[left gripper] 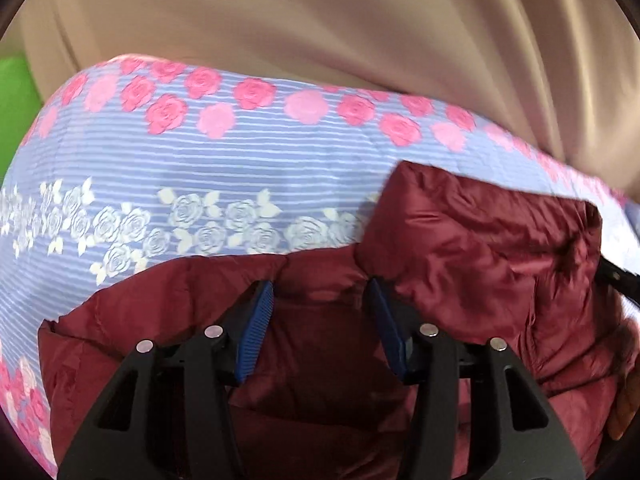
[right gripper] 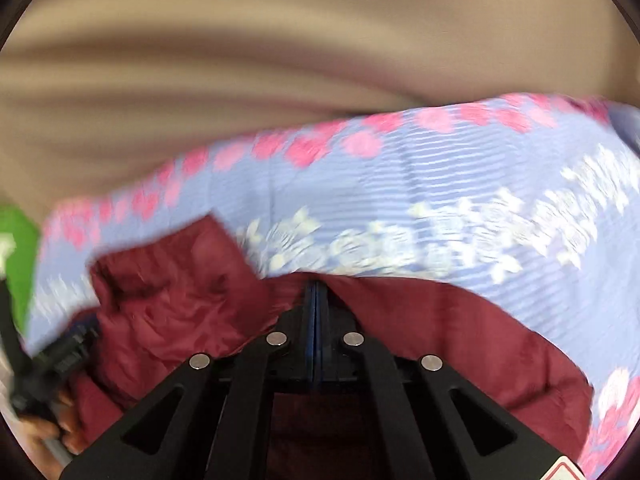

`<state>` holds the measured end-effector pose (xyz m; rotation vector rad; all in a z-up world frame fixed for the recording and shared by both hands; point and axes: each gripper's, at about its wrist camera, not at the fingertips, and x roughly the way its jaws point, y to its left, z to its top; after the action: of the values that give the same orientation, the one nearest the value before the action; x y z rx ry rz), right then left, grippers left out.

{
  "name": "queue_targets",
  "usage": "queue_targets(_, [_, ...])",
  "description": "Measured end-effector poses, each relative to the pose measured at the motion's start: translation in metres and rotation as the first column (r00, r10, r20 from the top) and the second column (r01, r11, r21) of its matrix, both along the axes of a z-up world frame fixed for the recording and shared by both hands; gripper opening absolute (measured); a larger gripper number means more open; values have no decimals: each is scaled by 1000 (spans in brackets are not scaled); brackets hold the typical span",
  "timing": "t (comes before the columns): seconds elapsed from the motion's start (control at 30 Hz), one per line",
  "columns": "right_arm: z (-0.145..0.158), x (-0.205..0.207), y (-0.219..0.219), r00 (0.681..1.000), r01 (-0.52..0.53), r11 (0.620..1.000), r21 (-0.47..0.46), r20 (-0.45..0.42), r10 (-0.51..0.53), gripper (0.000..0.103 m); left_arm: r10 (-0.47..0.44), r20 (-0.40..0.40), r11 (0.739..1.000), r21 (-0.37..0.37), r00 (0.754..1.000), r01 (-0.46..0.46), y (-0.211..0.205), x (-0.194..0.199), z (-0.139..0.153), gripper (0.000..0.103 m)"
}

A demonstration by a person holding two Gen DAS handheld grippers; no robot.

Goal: Fold large clothes
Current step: 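Grasp the jacket edge with both tools, press the fold flat, then open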

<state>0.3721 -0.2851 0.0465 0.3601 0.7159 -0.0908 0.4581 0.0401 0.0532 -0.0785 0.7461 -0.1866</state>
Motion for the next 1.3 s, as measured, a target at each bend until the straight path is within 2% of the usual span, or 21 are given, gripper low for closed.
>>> queue_targets(0.07, [8, -20, -5, 1000, -5, 1000, -15, 27, 5, 1, -3, 19, 999, -43, 1000, 3, 13, -11, 6, 48])
queue_targets(0.1, [9, -31, -5, 1000, -17, 999, -50, 18, 18, 2, -13, 25, 999, -49, 1000, 14, 19, -18, 8, 48])
queue_targets(0.2, [-2, -43, -6, 998, -62, 993, -101, -37, 58, 5, -31, 42, 999, -17, 999, 32, 28, -34, 6, 48])
queue_targets(0.23, [-9, -39, -9, 997, -58, 991, -124, -64, 51, 0, -34, 42, 999, 5, 999, 34, 27, -35, 2, 48])
queue_targets(0.27, [-18, -35, -15, 996, -48, 988, -149, -87, 35, 0, -37, 42, 999, 29, 998, 35, 24, -35, -2, 49])
queue_targets(0.33, [-20, -37, -30, 998, -5, 993, -120, -68, -3, 0, -26, 44, 998, 51, 999, 24, 21, -35, -6, 50])
queue_targets(0.4, [-7, -50, -38, 997, 59, 994, -88, -43, -63, 2, -16, 60, 999, 47, 998, 13, 24, -41, -1, 49])
queue_targets(0.47, [1, -71, -40, 999, 31, 997, -67, -19, -32, 5, -34, 77, 999, 11, 996, 34, 27, -60, 10, 49])
queue_targets(0.53, [-7, -84, -41, 999, 15, 995, -100, -44, -20, 6, -52, 86, 999, 5, 995, 51, 27, -71, 17, 53])
queue_targets(0.57, [-17, -88, -43, 995, 14, 990, -140, -91, -27, 1, -62, 87, 998, 7, 994, 62, 29, -84, 19, 53])
queue_targets(0.63, [-22, -101, -51, 993, 38, 992, -124, -104, -51, 0, -79, 88, 997, 34, 993, 76, 33, -109, 19, 53])
queue_targets(0.7, [-10, -134, -54, 997, 47, 996, -69, -59, -52, 5, -96, 81, 994, 59, 992, 91, 43, -143, 16, 53])
queue_targets(0.73, [-2, -153, -49, 998, 39, 996, -84, -40, -42, 9, -106, 69, 993, 62, 992, 101, 46, -147, 14, 53])
queue_targets(0.8, [7, -191, -36, 1000, 8, 992, -126, -28, -12, 10, -131, 23, 989, 66, 991, 129, 58, -170, 7, 53])
queue_targets(0.9, [11, -253, -23, 998, -57, 990, -128, -43, 52, 15, -143, -4, 988, 66, 990, 143, 83, -212, -1, 54])
queue_targets(0.97, [8, -302, -20, 996, -77, 990, -114, -52, 71, 33, -143, -8, 988, 60, 990, 143, 96, -239, -4, 57])
queue_targets(1.03, [3, -339, -15, 996, -77, 991, -108, -59, 71, 46, -138, -23, 990, 39, 990, 138, 109, -268, -10, 60])
queue_targets(1.17, [-13, -408, -24, 995, -8, 996, -88, -101, -1, 54, -123, -74, 992, 8, 990, 124, 136, -310, -23, 74])
queue_targets(1.3, [-32, -474, -40, 986, 72, 997, 30, -151, -67, 58, -92, -153, 996, -36, 984, 88, 168, -351, -42, 79])
